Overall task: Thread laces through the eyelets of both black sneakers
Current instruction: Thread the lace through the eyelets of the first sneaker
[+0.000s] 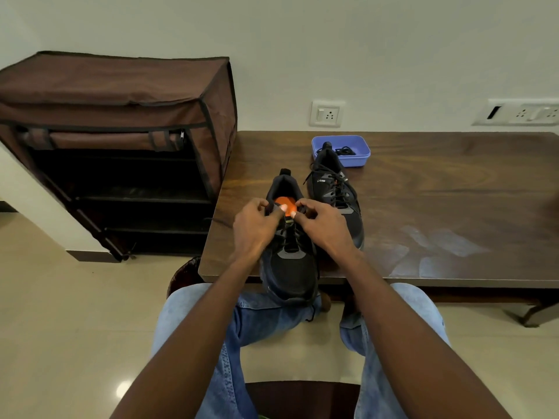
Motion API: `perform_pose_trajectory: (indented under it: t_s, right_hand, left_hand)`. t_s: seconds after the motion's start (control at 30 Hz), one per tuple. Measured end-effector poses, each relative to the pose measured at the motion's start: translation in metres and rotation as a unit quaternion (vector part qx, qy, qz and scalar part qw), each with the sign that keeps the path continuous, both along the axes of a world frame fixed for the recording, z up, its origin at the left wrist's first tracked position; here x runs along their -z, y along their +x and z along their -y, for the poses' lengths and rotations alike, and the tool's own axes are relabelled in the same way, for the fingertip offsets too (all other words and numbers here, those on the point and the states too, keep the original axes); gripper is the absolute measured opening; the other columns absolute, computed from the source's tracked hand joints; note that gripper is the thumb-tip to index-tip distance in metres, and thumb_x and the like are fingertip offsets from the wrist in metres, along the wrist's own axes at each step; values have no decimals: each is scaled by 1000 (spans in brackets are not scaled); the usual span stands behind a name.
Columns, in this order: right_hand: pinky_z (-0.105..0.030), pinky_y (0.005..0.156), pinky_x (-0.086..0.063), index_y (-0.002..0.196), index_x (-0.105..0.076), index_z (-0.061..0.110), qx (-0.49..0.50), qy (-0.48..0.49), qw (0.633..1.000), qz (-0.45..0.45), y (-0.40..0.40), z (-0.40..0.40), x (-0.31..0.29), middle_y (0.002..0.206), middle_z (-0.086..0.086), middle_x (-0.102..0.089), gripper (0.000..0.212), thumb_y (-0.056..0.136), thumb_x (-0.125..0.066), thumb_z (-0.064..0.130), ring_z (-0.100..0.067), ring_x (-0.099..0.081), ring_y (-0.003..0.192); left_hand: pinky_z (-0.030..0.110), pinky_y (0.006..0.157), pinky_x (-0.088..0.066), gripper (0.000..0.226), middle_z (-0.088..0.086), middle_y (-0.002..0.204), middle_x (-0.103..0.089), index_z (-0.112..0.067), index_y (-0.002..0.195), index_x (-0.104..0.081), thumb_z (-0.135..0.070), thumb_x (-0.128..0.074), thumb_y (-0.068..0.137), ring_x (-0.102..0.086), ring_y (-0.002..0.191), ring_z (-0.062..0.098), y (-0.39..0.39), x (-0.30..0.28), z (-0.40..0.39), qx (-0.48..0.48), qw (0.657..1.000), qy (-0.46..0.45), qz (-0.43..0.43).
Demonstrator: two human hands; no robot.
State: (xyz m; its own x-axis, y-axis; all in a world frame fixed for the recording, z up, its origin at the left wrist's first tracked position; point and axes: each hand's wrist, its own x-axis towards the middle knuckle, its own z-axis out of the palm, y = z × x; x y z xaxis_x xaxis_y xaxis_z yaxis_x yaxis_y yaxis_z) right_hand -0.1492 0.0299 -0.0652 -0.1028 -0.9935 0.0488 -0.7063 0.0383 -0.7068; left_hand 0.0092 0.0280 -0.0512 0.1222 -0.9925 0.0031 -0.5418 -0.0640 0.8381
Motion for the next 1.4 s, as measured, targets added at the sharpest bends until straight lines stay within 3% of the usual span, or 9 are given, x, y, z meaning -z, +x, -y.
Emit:
perform_pose_trajectory:
  t_s: [0.2,0.37,0.5,0.8,0.97,1.07,1.13,1.3,1.4]
  right_hand:
    - [-21,71,-42,127,-65,24,-8,-24,999,22,-1,-1,-6,108,3,-70,34,95,-56,22,-8,-59,85]
    - [-40,80,-55,115,-67,28,22,-5,996,86,-2,2,-5,102,7,-70,30,93,-52,13,-10,-65,83]
    - [-43,73,-53,91,-69,28,20,12,994,103,-4,1,-4,77,5,-68,18,92,-56,17,-14,-60,68]
    - [-46,73,-54,88,-69,28,12,17,993,119,-5,-3,-4,72,2,-68,13,89,-57,22,-18,-62,68]
    - [-38,75,-50,92,-70,30,20,15,994,103,-4,-3,-3,78,8,-67,12,93,-59,24,-11,-61,73]
    - [-36,77,-48,87,-70,31,27,17,995,99,-4,-2,-3,75,11,-66,12,91,-60,25,-10,-59,75]
    - [-36,77,-49,89,-71,30,26,18,994,102,-3,-3,-3,74,12,-65,11,91,-61,26,-10,-59,76]
    - [-34,78,-49,92,-71,30,28,10,996,82,-4,-2,-3,79,11,-67,11,92,-60,28,-13,-63,82]
    - [-32,73,-46,98,-72,29,15,8,998,65,-4,-3,-4,82,9,-68,14,93,-59,29,-15,-64,84]
  left_hand:
    - [33,64,-51,27,-8,79,-60,-26,108,-46,-29,-66,91,-62,72,12,-3,-3,6,49,997,-22,56]
    - [47,70,-60,22,10,89,-69,-26,111,-49,-10,-53,97,-71,78,29,13,-3,9,79,996,10,-31]
    - [37,66,-54,29,10,88,-73,-25,92,-69,-9,-46,99,-66,73,22,6,-11,11,128,991,27,32]
    - [23,54,-38,19,1,66,-58,-3,86,-74,-18,-67,94,-46,54,8,-11,-22,11,210,967,135,56]
    - [35,81,-59,7,12,94,-75,-6,89,-75,-7,-68,90,-72,83,20,4,3,5,77,971,107,-198]
    - [28,74,-61,11,13,87,-71,4,92,-65,13,-59,89,-71,80,19,11,14,1,-73,871,116,-471]
    - [31,82,-60,15,14,83,-67,1,85,-63,14,-56,89,-67,82,22,10,19,-5,-100,843,110,-517]
    - [21,65,-56,27,0,103,-64,-18,118,-59,-5,-60,94,-67,85,11,2,-3,-5,9,971,52,-235]
    - [30,94,-51,30,10,142,-41,-27,118,-65,-12,-65,92,-54,123,24,-5,-12,6,154,987,24,-32]
